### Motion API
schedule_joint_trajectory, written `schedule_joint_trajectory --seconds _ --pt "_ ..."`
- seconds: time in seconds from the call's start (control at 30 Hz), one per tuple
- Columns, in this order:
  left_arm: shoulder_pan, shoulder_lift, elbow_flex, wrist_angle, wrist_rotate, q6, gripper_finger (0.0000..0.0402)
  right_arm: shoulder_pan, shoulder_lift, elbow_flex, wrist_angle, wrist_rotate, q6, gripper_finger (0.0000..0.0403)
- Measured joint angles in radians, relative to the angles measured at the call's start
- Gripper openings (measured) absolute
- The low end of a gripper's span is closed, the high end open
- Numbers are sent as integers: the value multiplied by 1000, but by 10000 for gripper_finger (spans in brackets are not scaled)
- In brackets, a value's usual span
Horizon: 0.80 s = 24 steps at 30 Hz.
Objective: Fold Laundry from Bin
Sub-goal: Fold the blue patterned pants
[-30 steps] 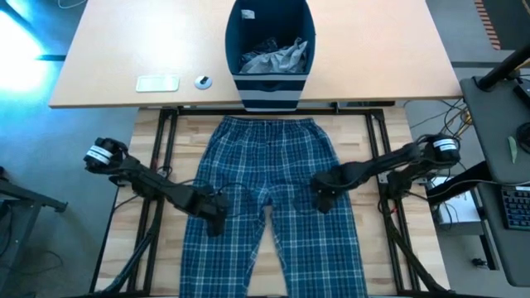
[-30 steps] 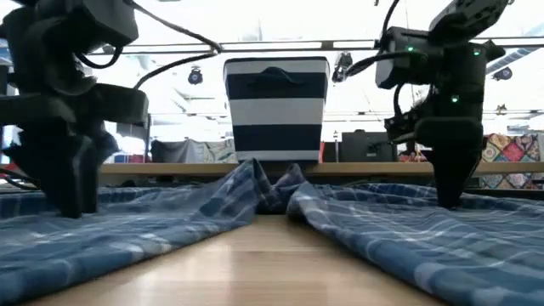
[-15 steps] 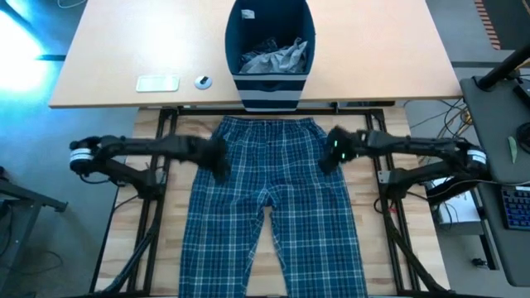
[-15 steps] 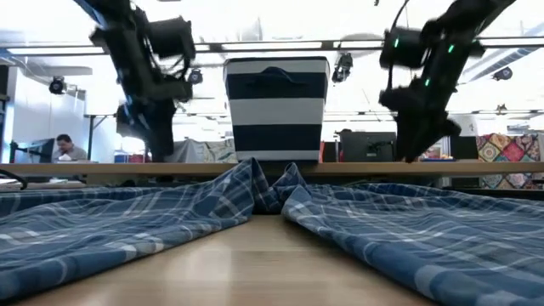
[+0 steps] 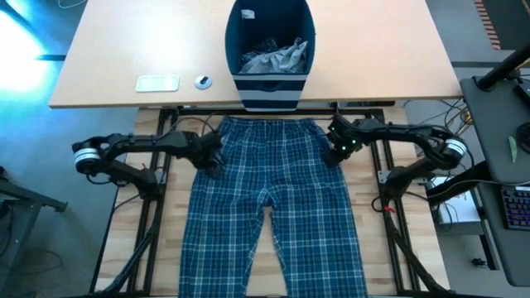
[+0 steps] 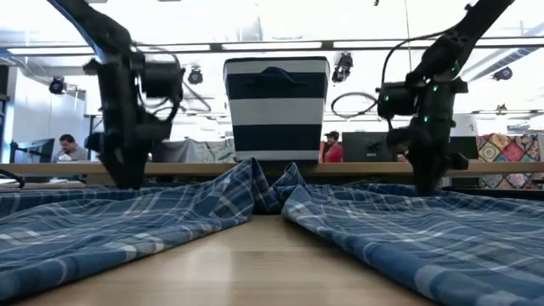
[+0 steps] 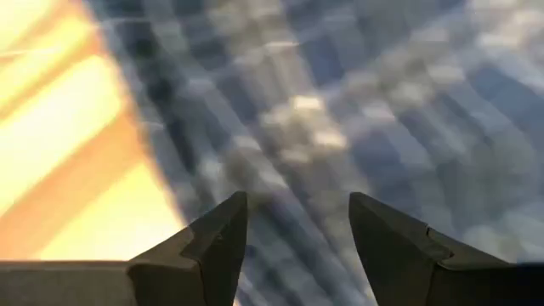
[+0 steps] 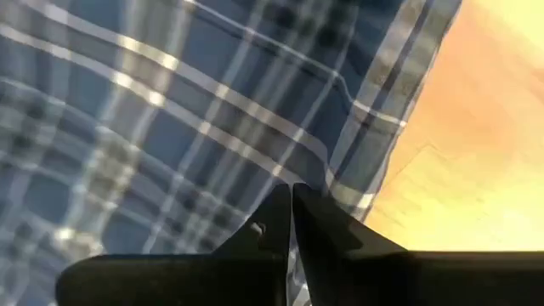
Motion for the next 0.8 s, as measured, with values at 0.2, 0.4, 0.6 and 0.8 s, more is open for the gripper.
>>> schedule_joint_trajectory --seconds 0.2,0.4,0.6,0.8 --pt "169 89 -10 139 2 158 190 -51 110 36 22 101 -72 10" --pt "262 146 163 95 16 337 190 -110 156 195 20 206 -185 9" --pt "208 104 306 -207 24 344 190 -78 84 321 -176 210 -249 13" --pt "-45 -60 279 -219 25 41 191 80 -98 227 -309 160 -51 69"
